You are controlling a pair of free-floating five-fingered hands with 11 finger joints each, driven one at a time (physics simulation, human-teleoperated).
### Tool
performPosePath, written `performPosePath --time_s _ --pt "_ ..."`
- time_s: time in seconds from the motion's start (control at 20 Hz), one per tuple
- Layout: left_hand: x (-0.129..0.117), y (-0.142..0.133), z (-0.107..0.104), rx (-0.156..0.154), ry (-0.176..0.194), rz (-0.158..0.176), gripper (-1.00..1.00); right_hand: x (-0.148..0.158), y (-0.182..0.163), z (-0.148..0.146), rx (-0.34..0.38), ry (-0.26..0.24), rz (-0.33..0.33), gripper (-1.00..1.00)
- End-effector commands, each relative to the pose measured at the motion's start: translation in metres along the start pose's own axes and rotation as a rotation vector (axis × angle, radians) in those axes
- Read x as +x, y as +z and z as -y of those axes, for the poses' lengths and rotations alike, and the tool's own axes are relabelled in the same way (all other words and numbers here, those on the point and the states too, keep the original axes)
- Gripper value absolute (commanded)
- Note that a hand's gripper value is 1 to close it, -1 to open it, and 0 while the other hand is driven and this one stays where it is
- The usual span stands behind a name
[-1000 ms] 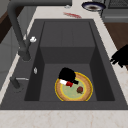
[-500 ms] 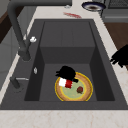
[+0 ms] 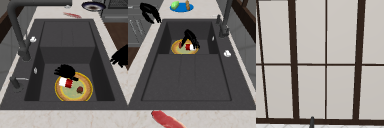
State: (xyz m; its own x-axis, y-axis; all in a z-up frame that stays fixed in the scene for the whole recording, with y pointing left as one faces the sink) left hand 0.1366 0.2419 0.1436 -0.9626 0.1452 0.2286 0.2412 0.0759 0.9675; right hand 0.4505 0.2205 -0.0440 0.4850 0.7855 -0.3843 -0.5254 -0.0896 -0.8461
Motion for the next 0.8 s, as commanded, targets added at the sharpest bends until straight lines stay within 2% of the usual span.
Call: performPosePath --time_s 0.0,0.2,0.35,0.55,0.75 --pt "0.000 0.000 0.000 0.000 0.000 0.000 0.00 -0.007 0.002 0.010 -0.008 0.001 0.008 -1.00" --pt "0.000 0.000 0.000 0.000 0.000 0.000 0.00 -0.004 0.000 0.011 0.010 0.003 0.004 -1.00" --pt "0.000 0.000 0.000 0.000 0.000 0.000 0.00 -0.008 0.002 0.012 0.006 0.010 -0.001 -1.00" --pt "0.000 0.000 0.000 0.000 0.000 0.000 0.00 -0.014 0.009 0.016 -0.023 -0.009 -0.006 -1.00" --pt "0.000 0.000 0.000 0.000 0.000 0.000 0.00 -0.013 0.012 0.018 -0.005 0.007 0.000 -1.00"
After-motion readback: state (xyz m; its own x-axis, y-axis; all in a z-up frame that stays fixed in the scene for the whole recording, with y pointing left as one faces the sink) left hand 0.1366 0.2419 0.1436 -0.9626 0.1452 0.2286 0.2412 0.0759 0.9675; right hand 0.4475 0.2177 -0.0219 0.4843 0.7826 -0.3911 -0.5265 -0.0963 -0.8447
